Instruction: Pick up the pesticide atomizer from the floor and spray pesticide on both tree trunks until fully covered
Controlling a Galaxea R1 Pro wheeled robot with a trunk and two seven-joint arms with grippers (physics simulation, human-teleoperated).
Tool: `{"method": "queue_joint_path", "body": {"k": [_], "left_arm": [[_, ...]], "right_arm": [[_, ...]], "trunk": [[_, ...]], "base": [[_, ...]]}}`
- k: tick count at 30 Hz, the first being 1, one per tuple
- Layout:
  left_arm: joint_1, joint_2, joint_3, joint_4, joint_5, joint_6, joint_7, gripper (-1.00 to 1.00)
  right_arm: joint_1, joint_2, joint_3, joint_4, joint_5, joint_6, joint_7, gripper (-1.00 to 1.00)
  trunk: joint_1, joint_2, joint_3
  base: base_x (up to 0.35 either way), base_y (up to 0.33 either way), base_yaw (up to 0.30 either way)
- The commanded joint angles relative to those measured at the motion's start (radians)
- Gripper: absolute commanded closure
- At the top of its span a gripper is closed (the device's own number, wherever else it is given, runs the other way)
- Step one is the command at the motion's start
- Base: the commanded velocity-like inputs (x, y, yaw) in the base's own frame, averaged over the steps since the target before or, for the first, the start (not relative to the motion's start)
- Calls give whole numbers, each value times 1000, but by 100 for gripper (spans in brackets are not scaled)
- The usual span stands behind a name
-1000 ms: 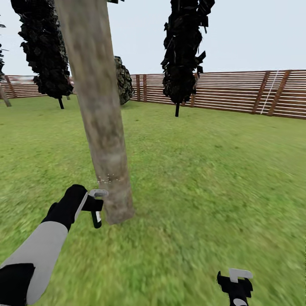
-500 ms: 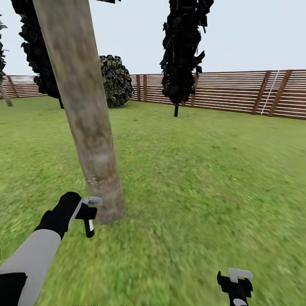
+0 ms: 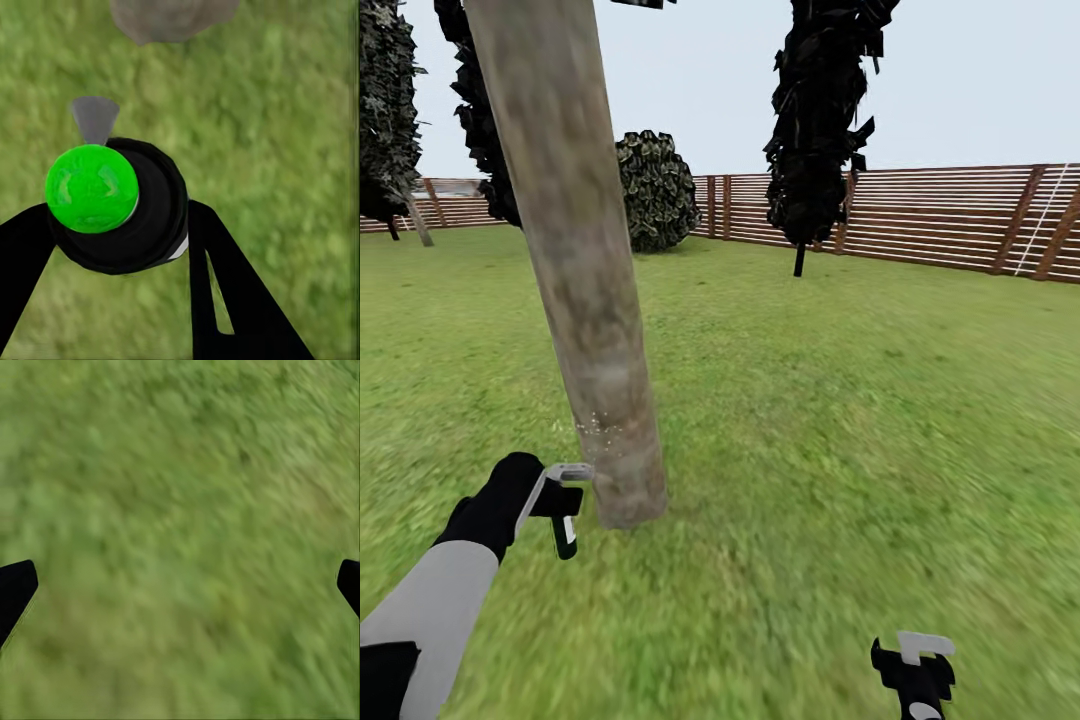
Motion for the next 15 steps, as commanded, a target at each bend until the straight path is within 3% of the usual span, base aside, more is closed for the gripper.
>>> {"method": "queue_joint_path", "body": {"k": [1, 3, 7, 9, 13, 15], "left_arm": [[0, -9, 0, -2, -5, 0, 0, 100], [0, -37, 0, -6, -10, -1, 1, 100], [0, -38, 2, -4, -11, 0, 2, 100], [8, -21, 4, 0, -12, -1, 2, 100], [56, 37, 3, 1, -12, -7, 2, 100], [75, 36, 0, 0, -11, -9, 2, 100]], "right_arm": [[0, 0, 0, 0, 0, 0, 0, -100], [0, -1, 0, 1, 0, 0, 0, -100], [0, -2, 0, 1, 0, 0, 0, -100], [0, -2, 0, 1, 0, 0, 0, -100], [0, -4, 0, 0, 0, 0, 0, -100], [0, -4, 0, 0, 0, 0, 0, -100]], "trunk": [[0, 0, 0], [0, 0, 0], [0, 0, 0], [0, 0, 0], [0, 0, 0], [0, 0, 0]], "base": [[267, 0, 4], [297, 0, 1], [118, 0, 0], [13, 0, 0], [3, 0, 0], [0, 0, 0]]}}
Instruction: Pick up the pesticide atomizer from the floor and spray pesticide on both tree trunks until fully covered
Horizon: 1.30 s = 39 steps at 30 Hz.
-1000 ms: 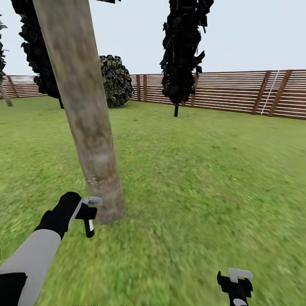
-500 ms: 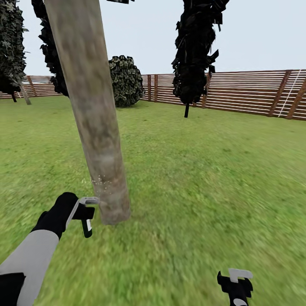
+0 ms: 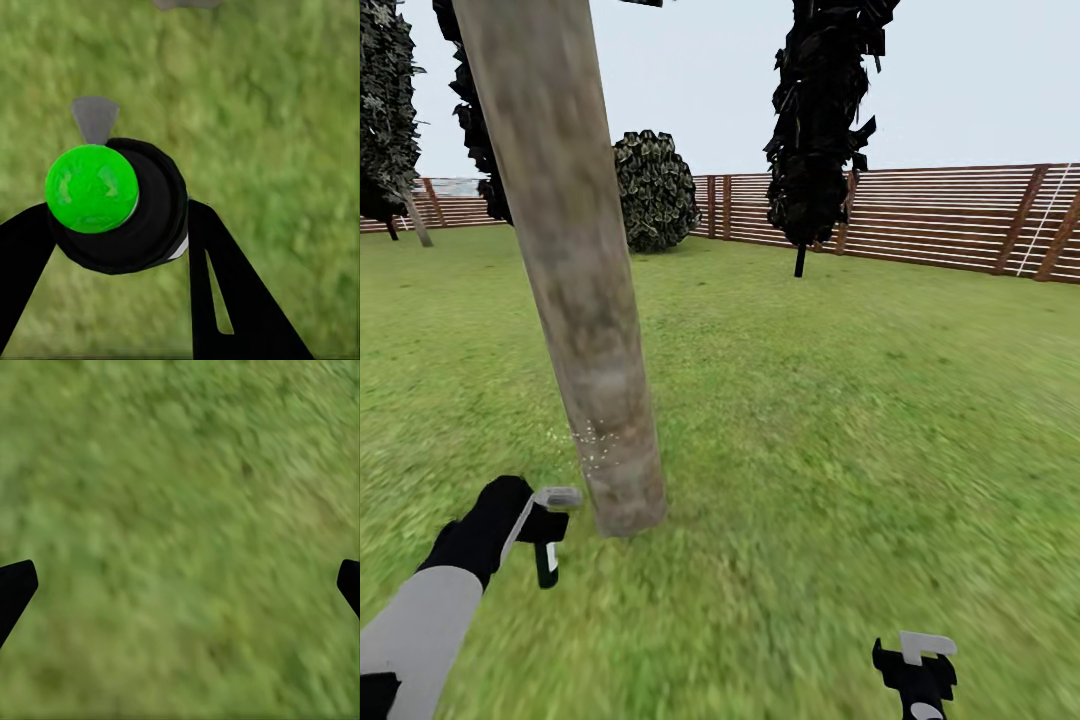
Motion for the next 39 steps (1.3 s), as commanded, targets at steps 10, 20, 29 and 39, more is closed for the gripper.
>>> {"method": "queue_joint_path", "body": {"k": [10, 20, 29, 39], "left_arm": [[27, -94, 1, -5, -3, -3, 3, 100], [68, -50, 1, 3, 0, -34, 83, 100], [69, -67, 5, 4, 4, -36, 90, 100], [71, -69, 5, 4, 13, -35, 88, 100]], "right_arm": [[0, 0, 0, 0, 0, 0, 0, -100], [0, 1, 0, 0, 0, 0, 0, -100], [0, 1, 1, 1, 0, 0, 0, -100], [0, 1, 0, 0, 0, 0, 0, -100]], "trunk": [[0, 0, 0], [0, 0, 0], [0, 0, 0], [0, 0, 0]], "base": [[0, 0, 0], [0, 0, 122], [162, -149, 13], [94, -239, 0]]}}
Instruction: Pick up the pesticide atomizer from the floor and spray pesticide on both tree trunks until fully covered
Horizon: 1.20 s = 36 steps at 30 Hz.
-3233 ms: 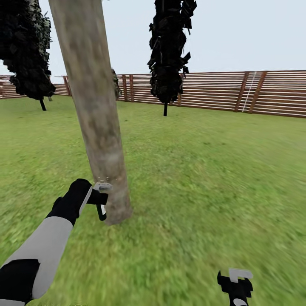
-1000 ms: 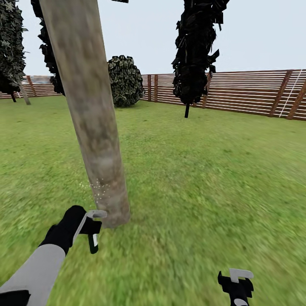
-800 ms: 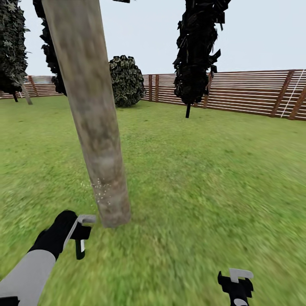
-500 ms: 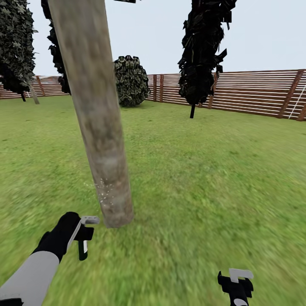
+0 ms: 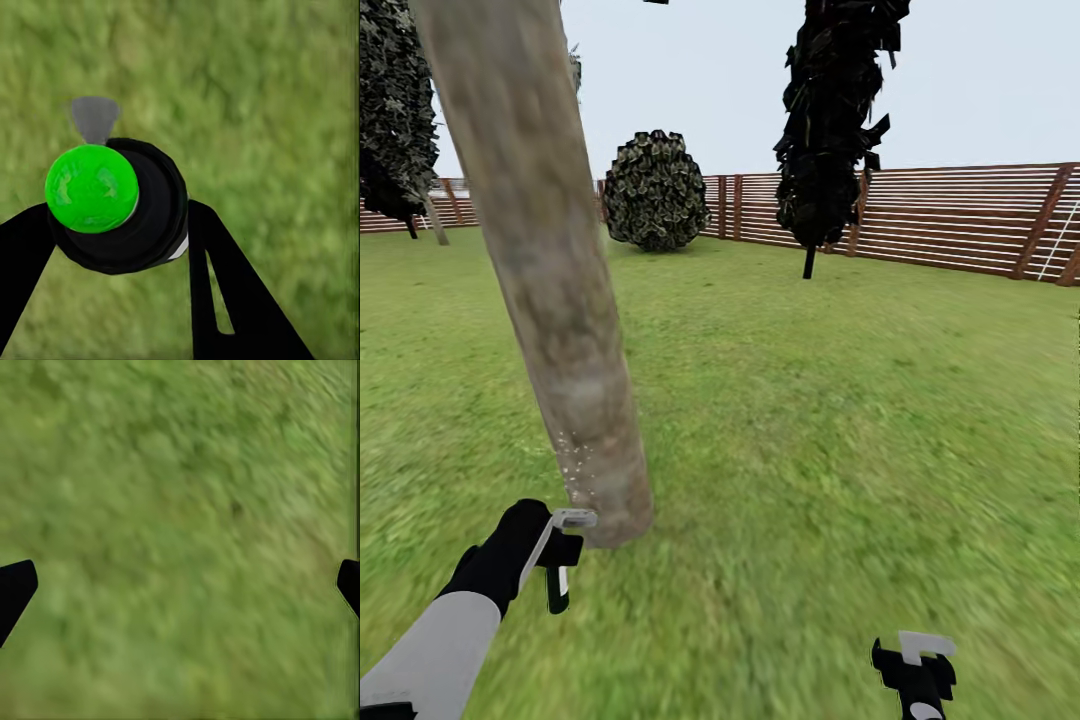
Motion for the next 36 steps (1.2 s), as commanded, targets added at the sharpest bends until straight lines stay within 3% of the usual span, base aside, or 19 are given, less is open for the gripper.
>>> {"method": "queue_joint_path", "body": {"k": [1, 13, 30, 36], "left_arm": [[0, 0, 0, -1, 0, 0, 0, 100], [0, 0, 2, -3, -2, 0, -1, 100], [0, -2, 3, -3, -2, -1, -2, 100], [0, -24, 3, -3, -3, -3, 0, 100]], "right_arm": [[0, 0, 0, 0, 0, 0, 0, -100], [0, 2, 1, 0, 0, 0, 0, -100], [0, 5, 1, 0, 0, 0, 0, -100], [0, 5, 1, 0, 0, 0, 0, -100]], "trunk": [[0, 0, 0], [0, 0, 0], [0, 0, 0], [0, 0, 0]], "base": [[3, -270, 0], [0, -271, 9], [15, -273, 239], [154, -261, 11]]}}
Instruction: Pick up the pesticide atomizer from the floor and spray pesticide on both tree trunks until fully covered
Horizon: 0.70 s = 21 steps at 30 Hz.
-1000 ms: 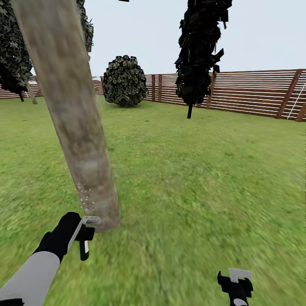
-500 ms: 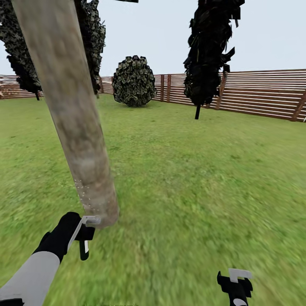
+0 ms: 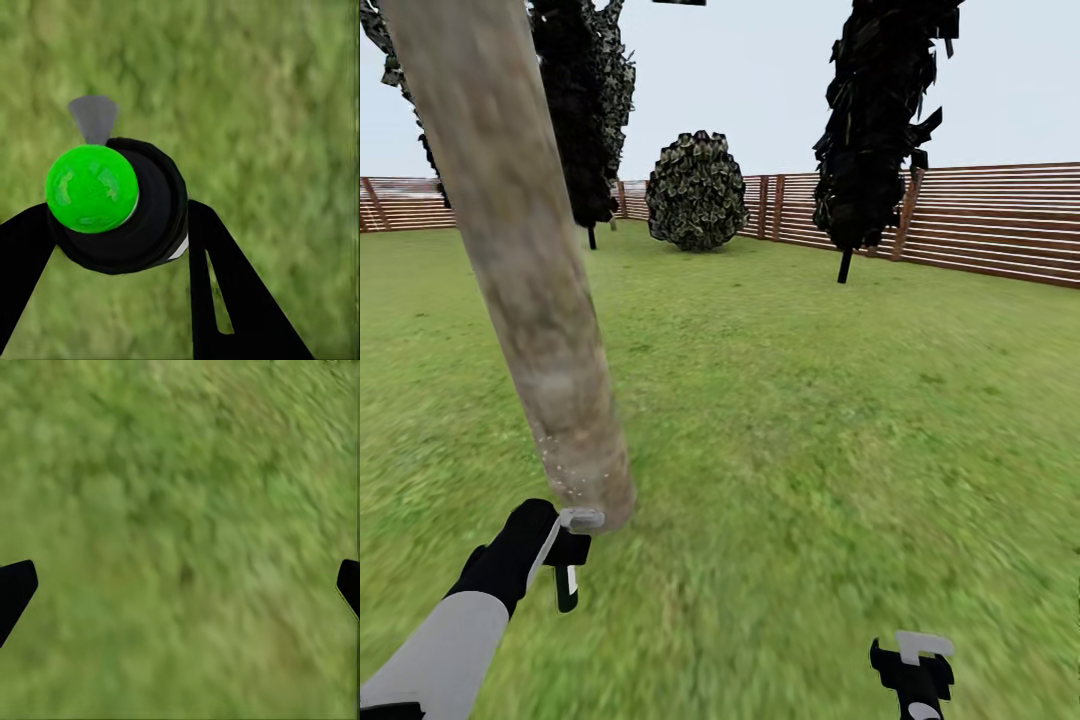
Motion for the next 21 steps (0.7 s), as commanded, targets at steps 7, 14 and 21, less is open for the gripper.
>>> {"method": "queue_joint_path", "body": {"k": [7, 14, 21], "left_arm": [[0, -2, 49, -3, -4, -2, 2, 100], [0, 1, 67, -7, -4, -2, 2, 100], [0, 2, 67, -8, -5, -2, 2, 100]], "right_arm": [[0, 0, 0, 0, 0, 0, 0, -100], [0, 0, 0, 0, 0, 0, 0, -100], [0, 1, 0, 0, 0, 0, 0, -100]], "trunk": [[0, 0, 0], [0, 0, 0], [0, 0, 0]], "base": [[146, -258, 11], [26, -279, 268], [156, -255, 219]]}}
